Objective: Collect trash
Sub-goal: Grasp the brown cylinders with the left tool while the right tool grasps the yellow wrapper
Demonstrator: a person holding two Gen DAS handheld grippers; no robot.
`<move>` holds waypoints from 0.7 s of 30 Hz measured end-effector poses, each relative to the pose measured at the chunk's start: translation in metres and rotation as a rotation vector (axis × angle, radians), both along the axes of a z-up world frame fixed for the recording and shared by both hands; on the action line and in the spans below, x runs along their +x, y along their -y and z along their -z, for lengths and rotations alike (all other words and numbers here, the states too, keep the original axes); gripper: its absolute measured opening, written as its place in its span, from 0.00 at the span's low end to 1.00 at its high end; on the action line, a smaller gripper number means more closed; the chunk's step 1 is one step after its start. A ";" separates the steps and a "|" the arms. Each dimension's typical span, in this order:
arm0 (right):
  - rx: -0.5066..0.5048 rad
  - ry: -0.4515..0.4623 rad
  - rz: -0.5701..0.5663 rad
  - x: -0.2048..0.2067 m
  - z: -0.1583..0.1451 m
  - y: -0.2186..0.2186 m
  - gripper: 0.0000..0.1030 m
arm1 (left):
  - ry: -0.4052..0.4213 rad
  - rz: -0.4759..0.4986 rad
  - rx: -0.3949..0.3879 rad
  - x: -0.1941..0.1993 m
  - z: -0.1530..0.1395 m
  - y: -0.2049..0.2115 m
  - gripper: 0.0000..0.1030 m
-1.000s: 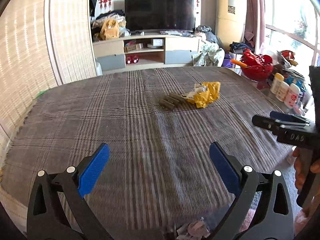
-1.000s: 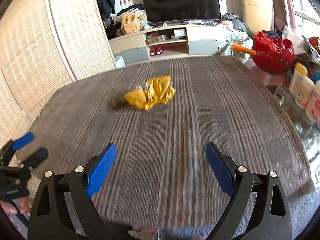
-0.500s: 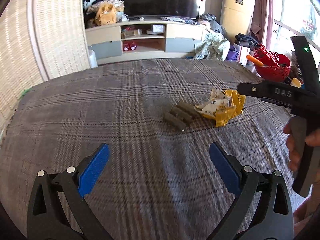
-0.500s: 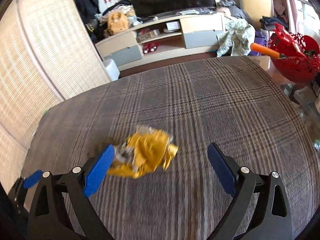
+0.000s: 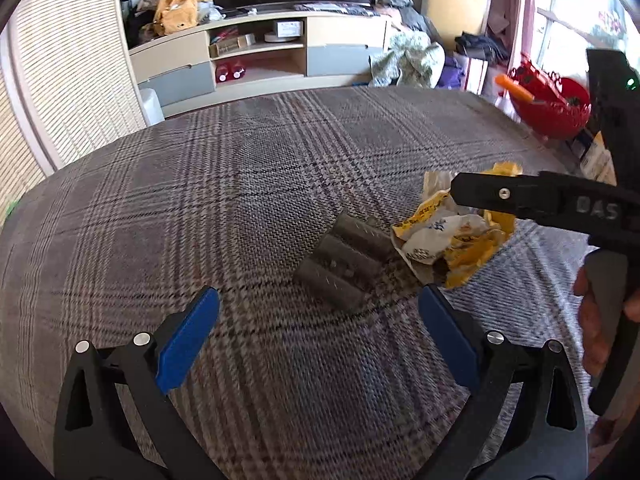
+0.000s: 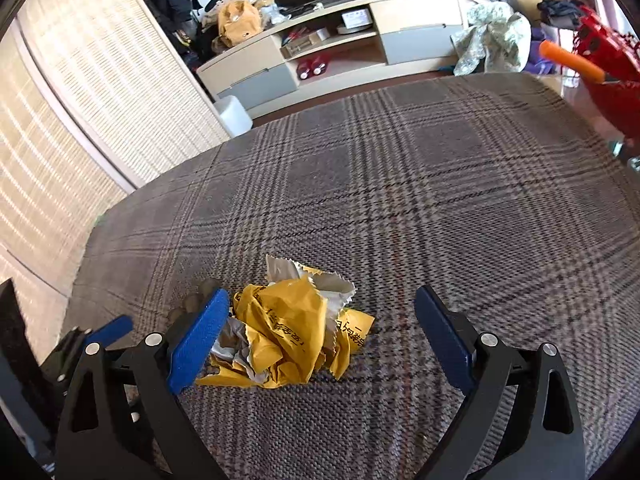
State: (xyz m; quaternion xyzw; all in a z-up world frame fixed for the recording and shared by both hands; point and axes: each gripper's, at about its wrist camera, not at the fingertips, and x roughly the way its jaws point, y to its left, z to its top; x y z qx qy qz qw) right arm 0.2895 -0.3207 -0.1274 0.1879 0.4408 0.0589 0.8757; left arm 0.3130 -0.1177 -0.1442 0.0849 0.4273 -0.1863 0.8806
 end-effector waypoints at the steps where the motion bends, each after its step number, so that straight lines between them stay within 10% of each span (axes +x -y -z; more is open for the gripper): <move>1: 0.013 -0.005 -0.004 0.002 0.002 0.000 0.91 | -0.004 -0.002 0.002 0.004 0.001 0.000 0.92; 12: -0.008 -0.014 -0.047 0.018 0.008 -0.019 0.67 | -0.018 0.033 0.013 0.027 0.018 0.002 0.76; 16: -0.023 0.004 -0.054 0.017 0.005 -0.022 0.62 | 0.005 0.057 0.019 0.023 0.015 0.005 0.49; 21: -0.048 0.029 -0.034 0.000 -0.003 -0.023 0.61 | 0.022 0.065 0.054 0.009 0.013 0.006 0.40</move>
